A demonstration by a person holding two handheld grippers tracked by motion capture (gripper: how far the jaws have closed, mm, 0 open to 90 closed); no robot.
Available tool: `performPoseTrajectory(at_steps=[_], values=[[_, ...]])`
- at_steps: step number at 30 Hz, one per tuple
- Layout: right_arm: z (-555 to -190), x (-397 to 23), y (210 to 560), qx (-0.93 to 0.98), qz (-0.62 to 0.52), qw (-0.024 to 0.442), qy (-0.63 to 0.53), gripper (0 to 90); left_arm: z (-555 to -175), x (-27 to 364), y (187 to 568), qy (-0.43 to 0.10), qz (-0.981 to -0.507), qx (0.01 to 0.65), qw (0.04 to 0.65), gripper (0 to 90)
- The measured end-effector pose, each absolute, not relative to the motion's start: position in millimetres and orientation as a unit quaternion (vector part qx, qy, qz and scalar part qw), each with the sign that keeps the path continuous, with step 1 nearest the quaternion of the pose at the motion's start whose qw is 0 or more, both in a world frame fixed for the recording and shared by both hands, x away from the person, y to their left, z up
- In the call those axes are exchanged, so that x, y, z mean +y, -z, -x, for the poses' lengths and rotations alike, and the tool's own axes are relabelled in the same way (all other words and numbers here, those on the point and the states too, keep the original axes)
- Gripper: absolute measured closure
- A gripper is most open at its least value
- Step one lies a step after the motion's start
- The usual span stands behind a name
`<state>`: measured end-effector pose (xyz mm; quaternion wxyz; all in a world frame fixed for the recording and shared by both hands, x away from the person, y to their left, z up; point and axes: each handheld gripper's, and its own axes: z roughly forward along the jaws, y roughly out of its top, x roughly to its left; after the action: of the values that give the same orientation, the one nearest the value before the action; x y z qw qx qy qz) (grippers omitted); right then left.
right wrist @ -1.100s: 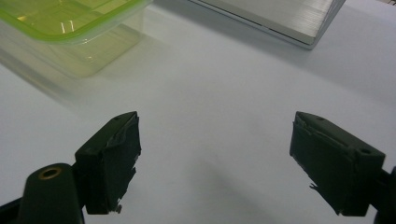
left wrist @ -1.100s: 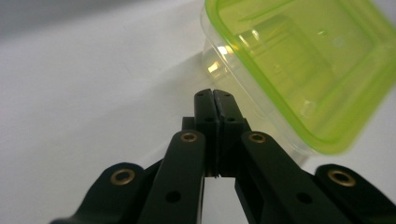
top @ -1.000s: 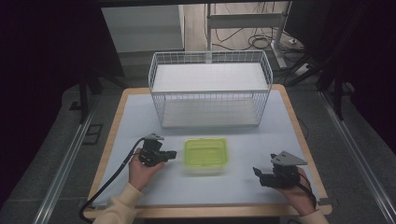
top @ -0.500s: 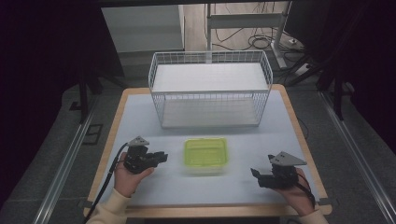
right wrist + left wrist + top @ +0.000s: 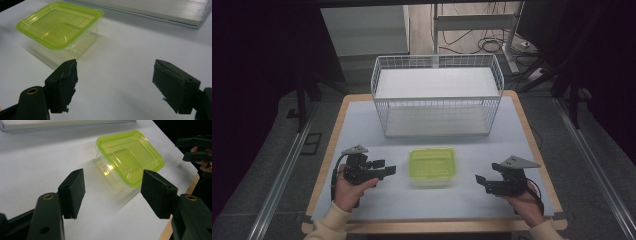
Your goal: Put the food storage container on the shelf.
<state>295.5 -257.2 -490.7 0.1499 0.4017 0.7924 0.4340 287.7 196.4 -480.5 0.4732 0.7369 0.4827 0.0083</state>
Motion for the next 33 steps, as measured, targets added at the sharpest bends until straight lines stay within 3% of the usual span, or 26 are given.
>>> performPoseTrajectory(at_steps=[8, 20, 33], values=[[-306.0, -246.2, 483.1, 0.787, -0.414, 0.119, -0.442, 21.7, -297.9, 186.8, 477.7, -0.003, -0.738, 0.479, 0.475, 35.2], [-328.1, -224.4, 471.9, 0.787, -0.415, 0.088, -0.447, 33.6, -307.9, 180.3, 475.7, 0.01, -0.733, 0.487, 0.475, 39.4], [-354.4, -197.4, 464.2, 0.786, -0.424, 0.065, -0.445, 37.2, -330.9, 165.4, 478.3, 0.027, -0.728, 0.501, 0.467, 40.1]])
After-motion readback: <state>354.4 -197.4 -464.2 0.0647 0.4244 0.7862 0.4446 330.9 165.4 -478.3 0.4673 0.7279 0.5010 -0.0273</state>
